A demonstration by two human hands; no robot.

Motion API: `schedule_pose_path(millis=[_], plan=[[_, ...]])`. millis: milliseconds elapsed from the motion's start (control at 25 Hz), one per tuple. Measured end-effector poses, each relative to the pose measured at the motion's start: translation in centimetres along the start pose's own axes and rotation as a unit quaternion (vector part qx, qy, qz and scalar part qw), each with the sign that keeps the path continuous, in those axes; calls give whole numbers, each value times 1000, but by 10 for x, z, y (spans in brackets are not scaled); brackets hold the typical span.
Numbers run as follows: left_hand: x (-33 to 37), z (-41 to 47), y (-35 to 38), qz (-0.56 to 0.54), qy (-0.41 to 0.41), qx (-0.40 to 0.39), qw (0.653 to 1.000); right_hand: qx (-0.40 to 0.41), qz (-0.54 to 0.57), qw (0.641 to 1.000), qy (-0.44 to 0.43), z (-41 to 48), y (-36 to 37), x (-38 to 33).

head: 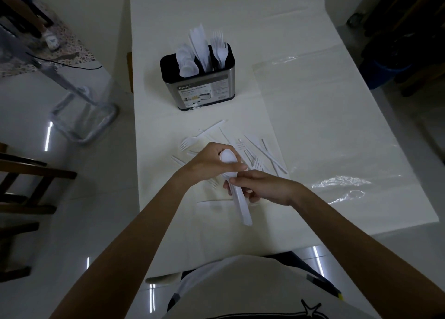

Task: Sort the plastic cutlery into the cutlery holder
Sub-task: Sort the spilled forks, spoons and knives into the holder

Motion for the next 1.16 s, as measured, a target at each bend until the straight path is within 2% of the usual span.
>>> schedule_pose_path(millis=[200, 360, 440, 520, 600, 680, 760, 880, 960, 1160], plan=[[9, 9, -4, -18, 17, -10, 1000, 12, 48, 998, -43, 9, -10, -8], [14, 14, -23, -69, 41, 58, 995, 19, 9, 999, -46, 18, -25, -27], [20, 18, -46, -94, 56, 132, 985, 41, -23, 997, -58, 23, -38, -44], [24, 20, -75, -120, 61, 248, 959, 74, -42, 993, -82, 27, -53, -66], [15, 20, -108, -162, 64, 400, 900, 112, -58, 985, -117, 35, -69, -96], [1, 26, -134, -215, 58, 491, 843, 147, -75, 974, -153, 48, -85, -130], [-8, 41, -151, -242, 33, 493, 835, 178, -87, 963, -185, 65, -97, -163], [-10, 69, -167, -232, 12, 432, 871, 215, -74, 948, -222, 92, -112, -204], [-13, 82, -173, -209, 27, 407, 889, 242, -68, 938, -240, 104, -124, -221], [-32, 93, -169, -200, 70, 404, 890, 299, -159, 900, -273, 122, -130, -221]])
Point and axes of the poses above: each hand's wrist, its own z-axis towards the middle knuckle, its own y-axis out of the palm, x = y × z, the point moved 4 cm from there along z, towards the middle knuckle, and after that the axes turned 4 degrees about -x, right-handed, at the moved point
